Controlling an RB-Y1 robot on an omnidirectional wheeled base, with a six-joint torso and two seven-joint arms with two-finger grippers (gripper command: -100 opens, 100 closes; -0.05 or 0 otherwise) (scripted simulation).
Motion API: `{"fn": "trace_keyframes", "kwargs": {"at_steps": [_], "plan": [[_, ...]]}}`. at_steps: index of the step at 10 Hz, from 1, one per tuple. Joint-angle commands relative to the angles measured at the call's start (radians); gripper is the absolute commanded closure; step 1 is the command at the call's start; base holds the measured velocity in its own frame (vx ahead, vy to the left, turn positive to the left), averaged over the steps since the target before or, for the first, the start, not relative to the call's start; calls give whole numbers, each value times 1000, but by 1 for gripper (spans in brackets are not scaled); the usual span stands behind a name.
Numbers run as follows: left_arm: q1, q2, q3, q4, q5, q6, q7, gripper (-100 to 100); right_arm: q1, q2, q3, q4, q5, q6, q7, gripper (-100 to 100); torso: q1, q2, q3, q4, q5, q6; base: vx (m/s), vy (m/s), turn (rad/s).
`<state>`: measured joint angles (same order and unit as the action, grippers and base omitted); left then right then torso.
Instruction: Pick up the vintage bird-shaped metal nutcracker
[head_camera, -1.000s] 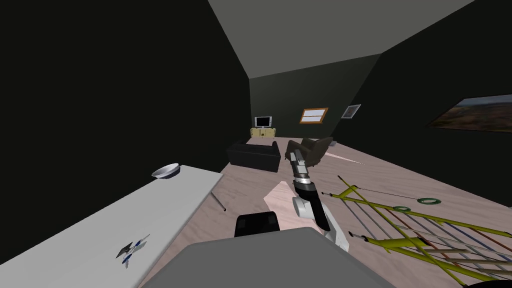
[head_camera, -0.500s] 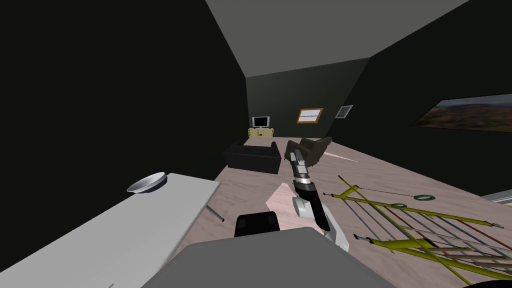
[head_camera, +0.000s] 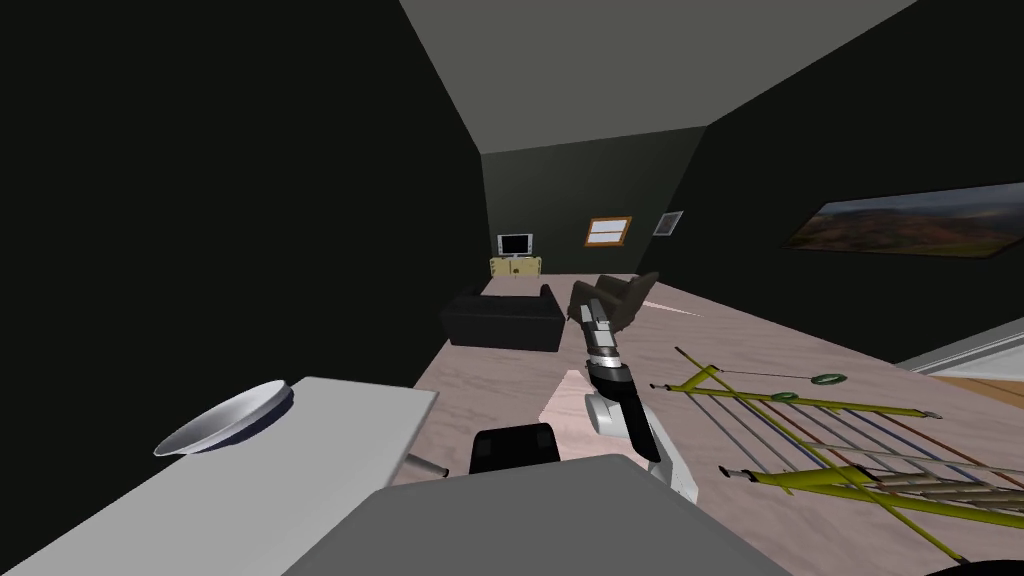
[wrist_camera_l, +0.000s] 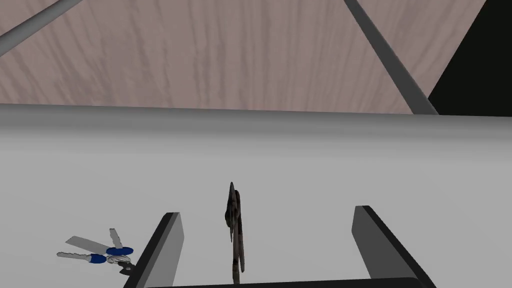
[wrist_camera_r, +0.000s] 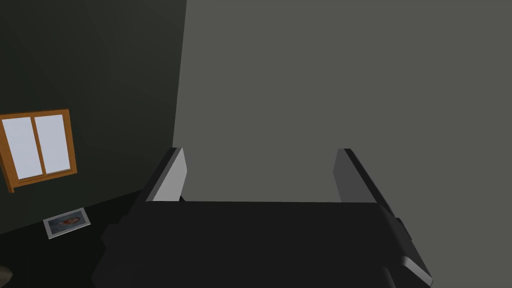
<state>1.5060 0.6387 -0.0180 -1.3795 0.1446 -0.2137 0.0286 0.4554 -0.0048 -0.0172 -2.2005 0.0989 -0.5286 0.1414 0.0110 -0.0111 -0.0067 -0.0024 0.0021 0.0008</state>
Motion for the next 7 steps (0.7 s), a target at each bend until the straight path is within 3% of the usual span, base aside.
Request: {"fn": "trace_keyframes", "kwargs": {"at_steps": [1,2,3,4,6,7], "plan": [[21,-13,8,1,-10,14,-21,-100,0,0,0,0,0,0,0,0,0,0,0,0,0,0,124,193,-93],[17,-8,6,-1,-6,7,-12,-100,0,0,0,0,0,0,0,0,0,2,1,1,0,0,49,86,-25],[18,-9,7,0,-7,7,-15,0,0,0,0,0,0,0,0,0,-7,6,4,2,-1,-1,11,17,-3],[-14,-19,1,27,-13,11,-17,-100,0,0,0,0,0,0,0,0,-11,9,6,2,-2,-1,-3,23,-15],[-55,-33,-8,61,-21,16,-20,-100,0,0,0,0,0,0,0,0,-12,12,7,3,-2,-1,-19,25,-17],[-37,-33,-3,42,-19,16,-21,-100,0,0,0,0,0,0,0,0,-12,13,8,3,-2,-1,-12,11,-5]]}}
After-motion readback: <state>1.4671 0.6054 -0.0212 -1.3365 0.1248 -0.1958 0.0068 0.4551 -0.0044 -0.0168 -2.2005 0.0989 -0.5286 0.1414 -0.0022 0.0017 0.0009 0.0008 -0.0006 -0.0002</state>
